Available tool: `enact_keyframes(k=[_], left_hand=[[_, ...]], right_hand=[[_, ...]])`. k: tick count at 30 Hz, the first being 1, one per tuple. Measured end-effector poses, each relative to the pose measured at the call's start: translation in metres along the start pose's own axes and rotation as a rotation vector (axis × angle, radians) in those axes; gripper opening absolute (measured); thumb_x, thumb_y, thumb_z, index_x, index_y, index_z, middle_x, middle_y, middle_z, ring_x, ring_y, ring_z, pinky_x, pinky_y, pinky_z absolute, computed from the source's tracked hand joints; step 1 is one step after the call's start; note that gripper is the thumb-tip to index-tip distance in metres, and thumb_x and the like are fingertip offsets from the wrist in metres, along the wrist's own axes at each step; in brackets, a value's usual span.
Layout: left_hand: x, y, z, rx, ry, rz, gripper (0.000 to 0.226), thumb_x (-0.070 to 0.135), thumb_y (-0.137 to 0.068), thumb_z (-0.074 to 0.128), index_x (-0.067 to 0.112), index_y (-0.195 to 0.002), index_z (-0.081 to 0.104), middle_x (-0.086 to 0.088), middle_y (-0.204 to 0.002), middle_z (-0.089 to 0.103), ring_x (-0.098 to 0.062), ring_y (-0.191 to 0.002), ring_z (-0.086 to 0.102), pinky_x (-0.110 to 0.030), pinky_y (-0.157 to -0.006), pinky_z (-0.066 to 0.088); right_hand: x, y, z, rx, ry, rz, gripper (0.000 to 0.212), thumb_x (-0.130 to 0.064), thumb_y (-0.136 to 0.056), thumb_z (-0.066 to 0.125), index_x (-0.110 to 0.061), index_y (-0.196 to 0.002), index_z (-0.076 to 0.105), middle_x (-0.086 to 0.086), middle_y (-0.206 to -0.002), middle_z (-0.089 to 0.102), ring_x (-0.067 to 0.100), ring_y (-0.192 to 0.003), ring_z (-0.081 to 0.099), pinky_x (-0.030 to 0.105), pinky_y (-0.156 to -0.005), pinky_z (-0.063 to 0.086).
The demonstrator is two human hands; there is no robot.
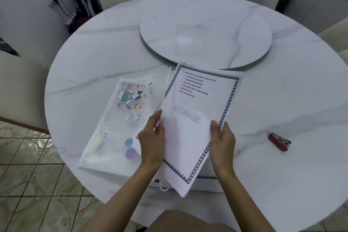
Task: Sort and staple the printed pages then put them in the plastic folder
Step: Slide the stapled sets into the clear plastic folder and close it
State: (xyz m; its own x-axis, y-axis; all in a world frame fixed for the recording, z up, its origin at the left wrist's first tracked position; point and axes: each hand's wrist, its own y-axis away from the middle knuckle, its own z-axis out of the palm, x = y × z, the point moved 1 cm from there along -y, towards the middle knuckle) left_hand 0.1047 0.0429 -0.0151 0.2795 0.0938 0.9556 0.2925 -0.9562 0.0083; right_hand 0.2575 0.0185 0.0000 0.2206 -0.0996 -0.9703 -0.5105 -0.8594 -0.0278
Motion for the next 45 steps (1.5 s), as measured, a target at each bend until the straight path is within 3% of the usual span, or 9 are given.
enact_keyframes(k=[4, 11, 16, 22, 26, 30, 36, 41, 45], left_hand=[[-0.002, 0.000, -0.001, 0.011, -0.033, 0.038, 0.036, 0.004, -0.092, 0.050, 0.017, -0.125, 0.057, 0.015, -0.117, 0.057, -0.001, -0.110, 0.054, -0.003, -0.093, 0.036], [-0.002, 0.001, 0.001, 0.028, -0.031, 0.081, 0.036, 0.004, -0.092, 0.052, 0.025, -0.121, 0.056, 0.028, -0.107, 0.054, 0.031, -0.092, 0.046, 0.006, -0.083, 0.032], [-0.006, 0.001, 0.000, 0.043, -0.026, 0.082, 0.034, 0.001, -0.092, 0.052, 0.018, -0.120, 0.059, 0.030, -0.103, 0.055, 0.030, -0.091, 0.048, 0.006, -0.081, 0.032], [-0.008, 0.000, -0.001, 0.042, -0.045, 0.089, 0.033, 0.002, -0.091, 0.051, 0.016, -0.120, 0.060, 0.016, -0.108, 0.061, 0.028, -0.090, 0.050, 0.005, -0.082, 0.034], [-0.008, 0.001, -0.002, 0.027, -0.040, 0.064, 0.034, 0.002, -0.091, 0.050, 0.016, -0.121, 0.060, 0.014, -0.109, 0.062, 0.022, -0.092, 0.053, 0.003, -0.084, 0.036], [-0.007, 0.001, -0.002, 0.013, -0.041, 0.055, 0.035, 0.003, -0.092, 0.050, 0.018, -0.123, 0.058, 0.014, -0.113, 0.060, 0.018, -0.099, 0.050, 0.005, -0.085, 0.034], [-0.006, 0.001, -0.002, 0.007, -0.051, 0.045, 0.036, 0.005, -0.092, 0.050, 0.019, -0.125, 0.057, 0.014, -0.114, 0.058, 0.012, -0.098, 0.052, 0.006, -0.083, 0.034], [-0.009, 0.001, -0.002, -0.001, -0.071, 0.049, 0.039, 0.002, -0.092, 0.049, 0.017, -0.126, 0.056, 0.015, -0.115, 0.057, 0.014, -0.101, 0.050, 0.006, -0.086, 0.033], [-0.011, 0.002, -0.001, 0.004, -0.083, 0.063, 0.038, 0.001, -0.092, 0.050, 0.015, -0.127, 0.056, 0.014, -0.114, 0.057, 0.017, -0.101, 0.048, 0.007, -0.085, 0.032]], right_hand=[[0.002, 0.002, 0.001, -0.089, 0.037, 0.051, 0.027, -0.017, -0.097, 0.045, -0.025, -0.072, 0.048, -0.008, -0.061, 0.047, -0.003, -0.051, 0.043, 0.012, -0.053, 0.036], [0.003, -0.008, -0.008, -0.181, 0.087, 0.057, 0.032, -0.024, -0.097, 0.047, 0.006, -0.088, 0.053, 0.033, -0.079, 0.052, 0.027, -0.063, 0.042, 0.029, -0.061, 0.036], [0.003, -0.013, -0.013, -0.270, 0.114, 0.066, 0.038, -0.025, -0.096, 0.046, 0.012, -0.089, 0.051, 0.017, -0.069, 0.046, 0.019, -0.062, 0.041, 0.018, -0.051, 0.033], [0.001, -0.029, -0.020, -0.225, 0.045, 0.119, 0.034, -0.026, -0.098, 0.043, 0.005, -0.101, 0.057, 0.029, -0.107, 0.061, 0.040, -0.101, 0.057, 0.046, -0.087, 0.048], [-0.001, -0.044, -0.030, -0.268, 0.054, 0.090, 0.040, -0.028, -0.098, 0.045, 0.011, -0.098, 0.053, 0.038, -0.100, 0.057, 0.043, -0.083, 0.058, 0.035, -0.073, 0.043], [-0.004, -0.056, -0.044, -0.352, 0.043, 0.114, 0.032, -0.024, -0.097, 0.046, 0.005, -0.093, 0.058, 0.009, -0.081, 0.061, 0.018, -0.076, 0.056, 0.029, -0.071, 0.044], [-0.007, -0.071, -0.057, -0.435, 0.044, 0.159, 0.042, -0.025, -0.096, 0.048, 0.017, -0.096, 0.048, 0.012, -0.081, 0.053, 0.021, -0.076, 0.051, 0.034, -0.072, 0.040], [-0.014, -0.079, -0.063, -0.486, 0.073, 0.172, 0.033, -0.030, -0.094, 0.050, 0.001, -0.087, 0.056, 0.009, -0.076, 0.060, 0.023, -0.072, 0.055, 0.036, -0.071, 0.043], [-0.022, -0.082, -0.065, -0.518, 0.087, 0.135, 0.055, -0.044, -0.084, 0.052, 0.010, -0.096, 0.054, 0.016, -0.083, 0.059, 0.025, -0.076, 0.056, 0.039, -0.073, 0.044]])
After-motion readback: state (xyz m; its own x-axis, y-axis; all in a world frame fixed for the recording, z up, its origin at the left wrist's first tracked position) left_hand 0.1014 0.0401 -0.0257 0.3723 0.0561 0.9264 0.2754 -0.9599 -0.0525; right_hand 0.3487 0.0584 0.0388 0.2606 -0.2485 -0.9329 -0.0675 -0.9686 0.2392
